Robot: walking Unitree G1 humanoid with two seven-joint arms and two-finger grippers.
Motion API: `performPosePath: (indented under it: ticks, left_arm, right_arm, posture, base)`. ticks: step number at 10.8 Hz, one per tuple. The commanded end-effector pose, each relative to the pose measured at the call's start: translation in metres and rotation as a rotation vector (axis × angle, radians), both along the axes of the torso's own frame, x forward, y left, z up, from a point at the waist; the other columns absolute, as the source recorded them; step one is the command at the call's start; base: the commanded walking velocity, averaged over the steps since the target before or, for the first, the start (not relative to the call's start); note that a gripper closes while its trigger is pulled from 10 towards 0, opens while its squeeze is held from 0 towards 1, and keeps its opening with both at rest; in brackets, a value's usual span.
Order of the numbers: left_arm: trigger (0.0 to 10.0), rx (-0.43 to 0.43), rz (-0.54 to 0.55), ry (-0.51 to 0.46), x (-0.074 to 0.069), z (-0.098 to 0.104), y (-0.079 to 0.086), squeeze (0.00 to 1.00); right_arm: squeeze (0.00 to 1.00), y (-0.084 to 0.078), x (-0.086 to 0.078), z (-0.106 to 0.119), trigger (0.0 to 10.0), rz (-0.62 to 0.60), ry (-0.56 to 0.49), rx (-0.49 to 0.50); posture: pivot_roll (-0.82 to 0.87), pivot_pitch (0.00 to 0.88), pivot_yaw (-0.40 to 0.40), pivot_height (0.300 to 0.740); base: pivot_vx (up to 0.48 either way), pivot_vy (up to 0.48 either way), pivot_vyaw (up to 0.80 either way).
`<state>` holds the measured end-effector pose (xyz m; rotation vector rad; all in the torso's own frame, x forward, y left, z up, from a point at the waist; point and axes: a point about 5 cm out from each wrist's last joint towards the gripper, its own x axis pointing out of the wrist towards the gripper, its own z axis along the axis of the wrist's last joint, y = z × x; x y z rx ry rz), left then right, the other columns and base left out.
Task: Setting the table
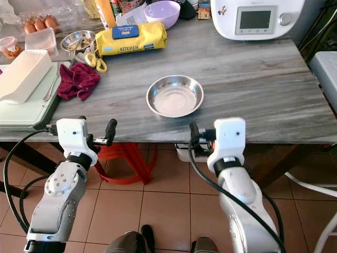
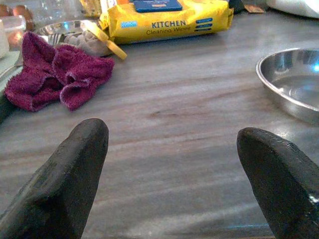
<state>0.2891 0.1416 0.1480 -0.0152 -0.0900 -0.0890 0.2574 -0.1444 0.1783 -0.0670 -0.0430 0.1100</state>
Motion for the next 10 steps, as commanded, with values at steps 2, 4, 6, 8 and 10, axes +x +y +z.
performPosePath:
  ticks: [2, 4, 6, 8, 10]
  left_arm:
    - [10.0, 0.020, 0.013, 0.030, -0.0019, -0.0067, 0.0020, 0.00]
    - [10.0, 0.019, 0.012, 0.032, -0.0020, -0.0063, 0.0014, 0.00]
    - [10.0, 0.024, 0.014, 0.032, -0.0021, -0.0068, 0.0010, 0.00]
    - [10.0, 0.037, 0.020, 0.031, -0.0029, -0.0073, 0.0005, 0.00]
    - [10.0, 0.045, 0.018, 0.030, -0.0034, -0.0069, 0.0003, 0.00]
  right_arm:
    - [0.00, 0.0017, -0.0017, 0.0043, 10.0, 0.012, -0.026, 0.026]
    - [0.00, 0.0013, -0.0006, 0.0049, 10.0, 0.009, -0.017, 0.037]
    - [0.00, 0.0014, -0.0006, 0.0060, 10.0, 0.016, -0.021, 0.035]
    - [0.00, 0.0046, -0.0015, 0.0072, 10.0, 0.053, -0.030, 0.060]
    - [0.00, 0.0057, -0.0025, 0.0069, 10.0, 0.059, -0.022, 0.079]
  posture:
    - [-0.15, 0.196, 0.100, 0.740]
    - [-0.15, 0.203, 0.097, 0.740]
    - [-0.15, 0.206, 0.094, 0.740]
    - [-0.15, 0.208, 0.093, 0.740]
    - [-0.15, 0.210, 0.093, 0.740]
  base:
    - [0.000, 0.000, 0.00]
    - [0.000, 0.000, -0.38]
    - [0.000, 0.000, 0.00]
    - [0.000, 0.000, 0.00]
    - [0.000, 0.000, 0.00]
